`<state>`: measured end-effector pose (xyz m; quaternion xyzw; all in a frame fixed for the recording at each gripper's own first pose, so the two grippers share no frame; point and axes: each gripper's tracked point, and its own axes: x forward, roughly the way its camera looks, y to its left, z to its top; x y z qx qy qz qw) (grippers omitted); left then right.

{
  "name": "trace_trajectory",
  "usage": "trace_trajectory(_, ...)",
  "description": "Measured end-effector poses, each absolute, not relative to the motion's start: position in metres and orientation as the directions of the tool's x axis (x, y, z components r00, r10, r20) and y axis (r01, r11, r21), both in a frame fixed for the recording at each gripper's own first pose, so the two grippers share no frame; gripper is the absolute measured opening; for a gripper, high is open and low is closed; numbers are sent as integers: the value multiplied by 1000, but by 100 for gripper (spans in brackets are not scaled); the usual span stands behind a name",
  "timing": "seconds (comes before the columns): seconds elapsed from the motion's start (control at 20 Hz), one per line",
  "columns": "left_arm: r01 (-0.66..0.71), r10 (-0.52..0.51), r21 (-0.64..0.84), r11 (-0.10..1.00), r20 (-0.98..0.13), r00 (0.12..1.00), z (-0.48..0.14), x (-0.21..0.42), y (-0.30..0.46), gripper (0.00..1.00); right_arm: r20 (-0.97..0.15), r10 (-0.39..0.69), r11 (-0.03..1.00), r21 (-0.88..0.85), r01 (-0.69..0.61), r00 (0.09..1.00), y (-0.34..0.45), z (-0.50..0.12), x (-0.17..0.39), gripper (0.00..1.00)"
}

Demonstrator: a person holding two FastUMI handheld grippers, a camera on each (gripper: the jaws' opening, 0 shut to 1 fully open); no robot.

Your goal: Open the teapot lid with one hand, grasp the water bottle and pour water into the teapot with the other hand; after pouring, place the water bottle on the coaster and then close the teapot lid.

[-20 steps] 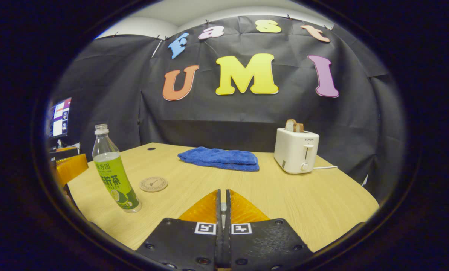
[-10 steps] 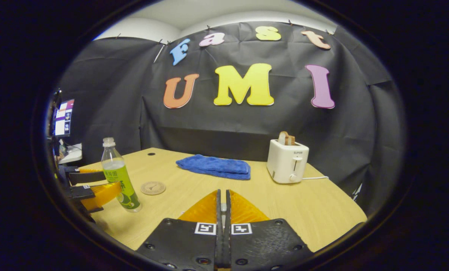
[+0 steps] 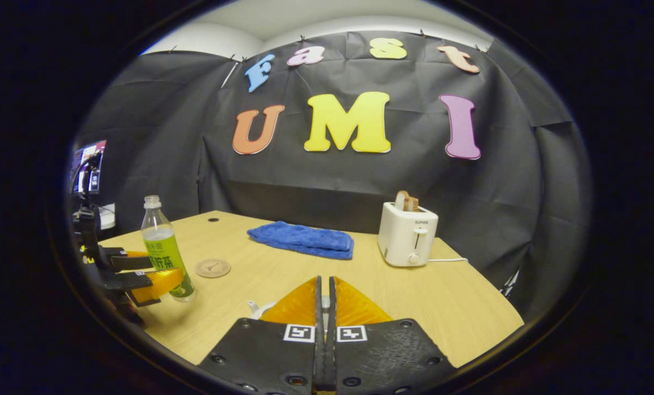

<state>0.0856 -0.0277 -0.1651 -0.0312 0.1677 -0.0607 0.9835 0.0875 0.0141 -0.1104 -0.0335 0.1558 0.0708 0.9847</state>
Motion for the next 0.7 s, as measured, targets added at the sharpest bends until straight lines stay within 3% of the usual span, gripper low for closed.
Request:
trace_trajectory(0.35,99,-110,-49,994,-347,931,-166,90,-25,77,-324,136,987,-41,-157,936,7,-111,87,0)
trace_trajectory(0.7,129,-66,163,978,-346,936,-141,86,-7,74,-322,147,985,-35,-167,935,-2,-107,85,0)
